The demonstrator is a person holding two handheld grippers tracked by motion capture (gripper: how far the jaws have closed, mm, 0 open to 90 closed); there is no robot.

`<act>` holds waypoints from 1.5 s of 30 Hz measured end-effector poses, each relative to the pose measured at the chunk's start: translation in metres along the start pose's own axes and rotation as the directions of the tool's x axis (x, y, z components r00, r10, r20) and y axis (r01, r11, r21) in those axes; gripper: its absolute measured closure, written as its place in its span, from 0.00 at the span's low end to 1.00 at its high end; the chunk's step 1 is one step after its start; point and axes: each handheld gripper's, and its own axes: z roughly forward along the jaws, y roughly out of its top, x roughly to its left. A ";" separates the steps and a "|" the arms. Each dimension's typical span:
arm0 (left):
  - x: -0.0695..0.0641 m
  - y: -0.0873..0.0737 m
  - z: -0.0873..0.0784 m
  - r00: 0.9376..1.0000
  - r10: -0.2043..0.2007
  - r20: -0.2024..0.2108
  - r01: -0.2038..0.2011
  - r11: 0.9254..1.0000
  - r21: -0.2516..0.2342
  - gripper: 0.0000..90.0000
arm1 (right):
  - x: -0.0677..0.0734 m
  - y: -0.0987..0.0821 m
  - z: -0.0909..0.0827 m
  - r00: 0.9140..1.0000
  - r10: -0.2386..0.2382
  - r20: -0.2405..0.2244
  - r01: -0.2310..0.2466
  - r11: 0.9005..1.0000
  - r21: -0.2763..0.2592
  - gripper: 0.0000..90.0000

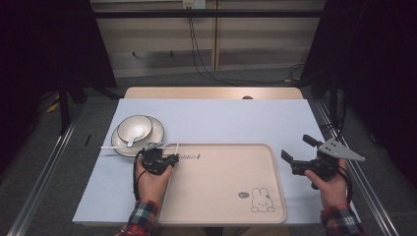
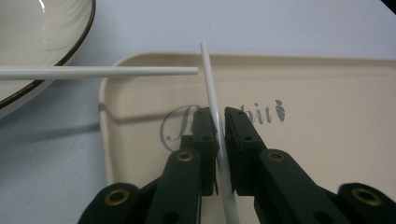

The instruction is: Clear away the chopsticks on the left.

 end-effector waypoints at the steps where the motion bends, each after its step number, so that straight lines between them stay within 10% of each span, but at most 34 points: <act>1: 0.000 0.000 0.000 1.000 0.002 -0.005 -0.002 1.000 0.001 0.92 | 0.000 0.000 0.000 1.000 0.000 0.000 0.000 1.000 0.000 0.01; 20: 0.002 0.005 -0.007 1.000 0.018 -0.017 -0.018 1.000 -0.002 0.86 | 0.000 0.000 0.000 1.000 0.003 -0.002 -0.003 1.000 0.000 0.01; 34: 0.005 0.030 -0.022 0.993 0.121 0.017 -0.119 0.991 -0.068 0.67 | 0.000 0.000 0.000 1.000 0.004 -0.004 -0.004 1.000 -0.001 0.01; 45: 0.015 0.050 -0.017 0.958 0.288 0.012 -0.287 0.957 -0.033 0.38 | -0.001 0.000 -0.001 1.000 0.004 -0.001 -0.004 1.000 -0.004 0.01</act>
